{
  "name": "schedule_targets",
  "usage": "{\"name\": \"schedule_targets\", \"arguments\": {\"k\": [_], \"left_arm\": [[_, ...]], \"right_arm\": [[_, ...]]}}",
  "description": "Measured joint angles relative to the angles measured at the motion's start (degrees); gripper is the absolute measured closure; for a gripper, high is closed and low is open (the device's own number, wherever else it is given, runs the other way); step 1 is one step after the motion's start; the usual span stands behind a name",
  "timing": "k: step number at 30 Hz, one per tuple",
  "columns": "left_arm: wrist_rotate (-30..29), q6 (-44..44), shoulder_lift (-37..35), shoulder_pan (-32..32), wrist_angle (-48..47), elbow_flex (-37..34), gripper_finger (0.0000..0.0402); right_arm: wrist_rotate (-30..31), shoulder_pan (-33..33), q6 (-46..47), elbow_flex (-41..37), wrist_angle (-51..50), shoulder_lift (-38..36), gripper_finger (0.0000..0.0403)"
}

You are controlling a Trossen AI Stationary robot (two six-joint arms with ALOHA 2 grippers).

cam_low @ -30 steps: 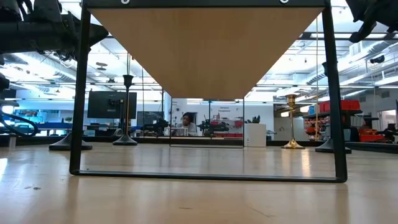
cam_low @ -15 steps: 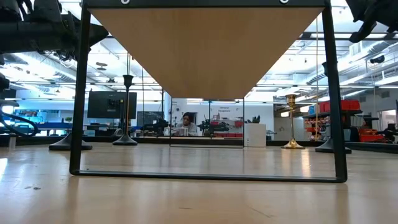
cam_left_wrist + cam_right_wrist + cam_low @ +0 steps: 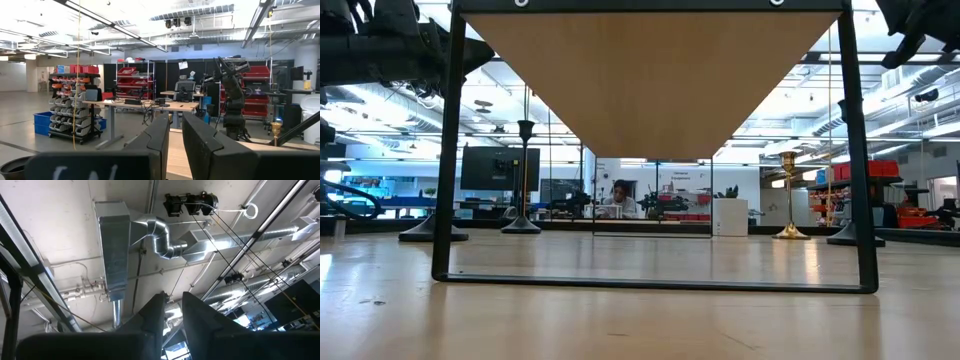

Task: Pick & Place candle stick holders
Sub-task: Put the top right golden candle holder on the shelf

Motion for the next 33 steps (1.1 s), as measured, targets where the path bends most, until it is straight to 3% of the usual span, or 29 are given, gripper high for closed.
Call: {"name": "schedule_targets", "arguments": {"k": [9, 14, 18, 22, 26, 29, 33], "left_arm": [[0.0, 0.0, 0.0, 0.0, 0.0, 0.0, 0.0346], [-0.4, 0.0, 0.0, 0.1, 0.3, 0.0, 0.0346], [-1.2, 0.0, 0.0, 0.2, 0.5, 0.0, 0.0346], [-1.1, 0.0, 0.0, 0.2, 0.6, 0.0, 0.0346], [-1.5, 0.0, 0.0, 0.2, 0.9, 0.0, 0.0346], [-1.7, 0.0, 0.0, 0.2, 1.0, 0.0, 0.0346], [-1.5, 0.0, 0.0, 0.2, 1.0, 0.0, 0.0346]], "right_arm": [[10.6, 0.0, -0.1, 0.0, 2.8, 0.0, 0.0332], [12.7, 0.0, -0.2, 0.0, 3.1, 0.0, 0.0332], [12.3, -0.6, -11.0, 0.7, 3.8, 0.0, 0.0332], [21.7, -1.0, -20.9, 7.0, -9.1, 1.4, 0.0332], [21.3, -2.5, -22.8, 16.0, -27.8, 5.3, 0.0332], [27.5, -4.7, -23.5, 21.3, -39.0, 9.4, 0.0332], [23.6, -8.9, -19.5, 24.0, -47.7, 13.4, 0.0332]]}}
